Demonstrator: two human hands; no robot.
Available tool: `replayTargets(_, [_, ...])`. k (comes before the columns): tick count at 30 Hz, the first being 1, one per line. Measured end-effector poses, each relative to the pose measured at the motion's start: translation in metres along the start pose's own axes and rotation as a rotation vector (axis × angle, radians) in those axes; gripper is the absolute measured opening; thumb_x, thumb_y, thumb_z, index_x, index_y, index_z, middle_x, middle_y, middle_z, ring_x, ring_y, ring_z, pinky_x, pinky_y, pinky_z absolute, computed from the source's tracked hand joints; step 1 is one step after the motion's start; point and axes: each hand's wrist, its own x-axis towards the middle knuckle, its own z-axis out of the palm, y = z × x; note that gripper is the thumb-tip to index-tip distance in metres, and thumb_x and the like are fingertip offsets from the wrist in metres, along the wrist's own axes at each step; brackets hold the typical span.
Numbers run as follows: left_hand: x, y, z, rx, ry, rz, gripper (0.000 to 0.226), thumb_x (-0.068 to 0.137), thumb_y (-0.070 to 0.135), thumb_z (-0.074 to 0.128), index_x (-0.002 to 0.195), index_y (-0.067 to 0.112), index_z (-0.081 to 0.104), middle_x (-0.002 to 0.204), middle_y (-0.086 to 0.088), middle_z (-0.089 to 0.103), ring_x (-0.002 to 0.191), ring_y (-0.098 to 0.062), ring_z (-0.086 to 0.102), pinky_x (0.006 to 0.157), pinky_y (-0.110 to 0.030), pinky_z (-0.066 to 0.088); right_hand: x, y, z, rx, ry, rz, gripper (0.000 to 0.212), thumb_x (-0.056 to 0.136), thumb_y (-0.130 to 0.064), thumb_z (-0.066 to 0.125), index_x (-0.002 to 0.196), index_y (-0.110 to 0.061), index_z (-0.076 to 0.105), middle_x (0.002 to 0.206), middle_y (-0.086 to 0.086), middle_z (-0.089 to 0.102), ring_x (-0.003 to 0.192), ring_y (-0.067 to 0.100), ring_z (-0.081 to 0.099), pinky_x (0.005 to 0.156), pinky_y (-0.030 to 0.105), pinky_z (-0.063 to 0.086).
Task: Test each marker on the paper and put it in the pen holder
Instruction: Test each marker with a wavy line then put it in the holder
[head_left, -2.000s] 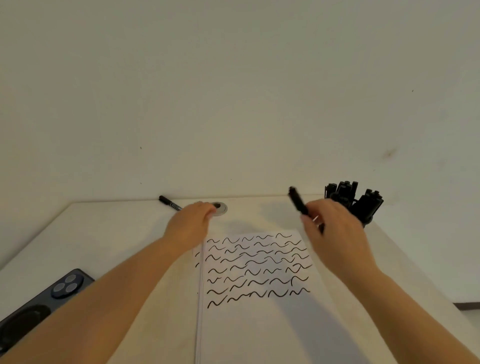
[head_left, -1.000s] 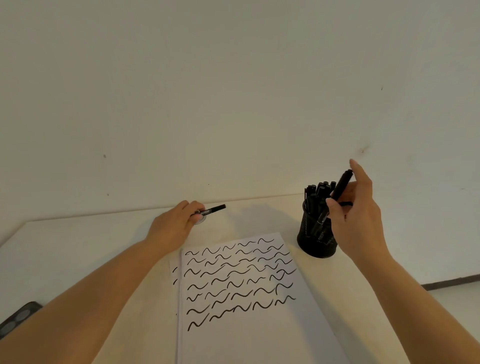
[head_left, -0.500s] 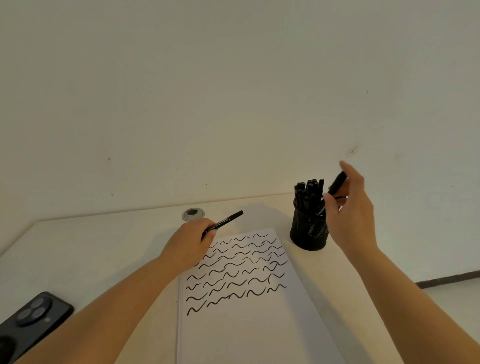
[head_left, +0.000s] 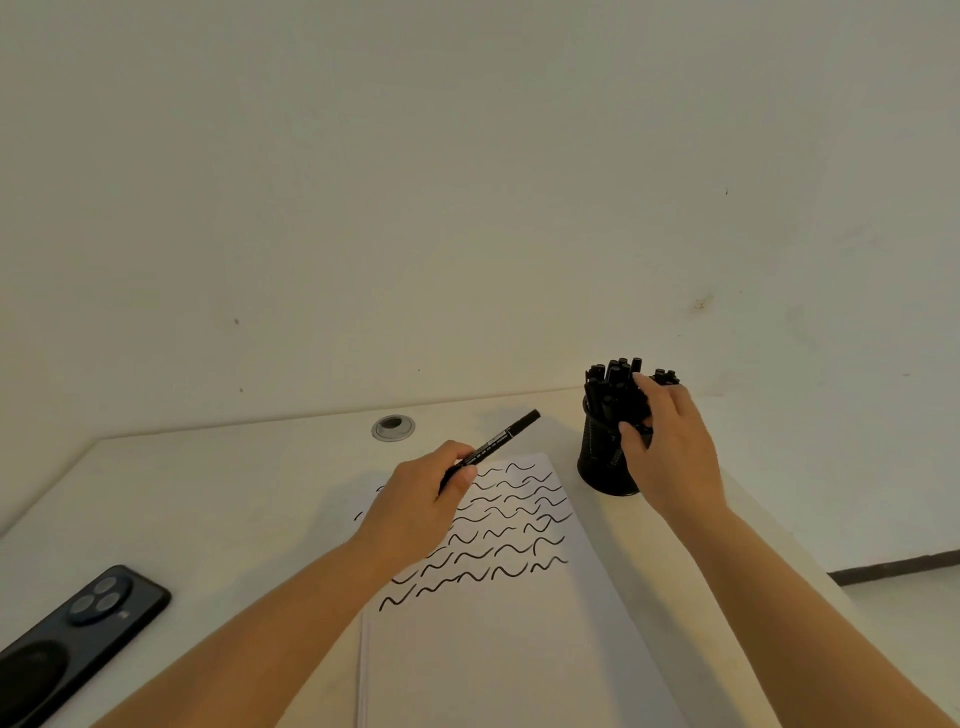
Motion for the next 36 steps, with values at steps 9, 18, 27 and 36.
replayTargets(9, [-0.031, 0.046, 0.018, -0.214, 0.029, -0.022, 0.015, 0.092, 0.029, 0.048, 0.078, 0.03, 0.052, 0.056, 0.013, 0.053, 0.046, -0.001, 0.041, 0.046, -0.013, 0.032, -0.058, -0.056, -0.002, 0.459, -0.148, 0.003, 0.017, 0.089, -0.031, 0.052, 0.081, -0.024, 0.065, 0.066, -0.015, 0.055, 0.065, 0.002, 0.05, 0.059, 0.018, 0.036])
replayTargets(18, [-0.067, 0.056, 0.019, -0.104, 0.04, -0.029, 0.015, 0.091, 0.036, 0.046, 0.095, 0.032, 0.06, 0.068, 0.014, 0.059, 0.063, -0.006, 0.054, 0.06, -0.025, 0.043, -0.087, -0.07, 0.007, 0.85, -0.172, 0.373, 0.026, 0.093, -0.025, 0.047, 0.072, -0.016, 0.061, 0.047, -0.007, 0.055, 0.044, 0.001, 0.045, 0.044, 0.012, 0.037])
replayTargets(27, [-0.062, 0.063, 0.013, -0.249, -0.202, -0.201, 0.031, 0.094, 0.03, 0.041, 0.067, 0.03, 0.056, 0.047, 0.012, 0.049, 0.045, -0.004, 0.046, 0.054, -0.02, 0.039, -0.096, -0.068, 0.017, 0.778, -0.344, 0.407, 0.039, 0.093, -0.03, 0.047, 0.059, -0.012, 0.053, 0.038, -0.007, 0.045, 0.038, 0.005, 0.038, 0.043, 0.015, 0.031])
replayTargets(36, [-0.06, 0.014, -0.005, -0.288, -0.088, -0.363, 0.033, 0.097, 0.022, 0.039, 0.07, 0.019, 0.058, 0.057, 0.01, 0.062, 0.05, -0.002, 0.053, 0.057, -0.018, 0.041, -0.072, -0.01, 0.007, 0.587, -0.066, 0.425, 0.022, 0.087, -0.025, 0.054, 0.066, -0.017, 0.057, 0.048, -0.005, 0.05, 0.04, 0.002, 0.042, 0.048, 0.025, 0.034])
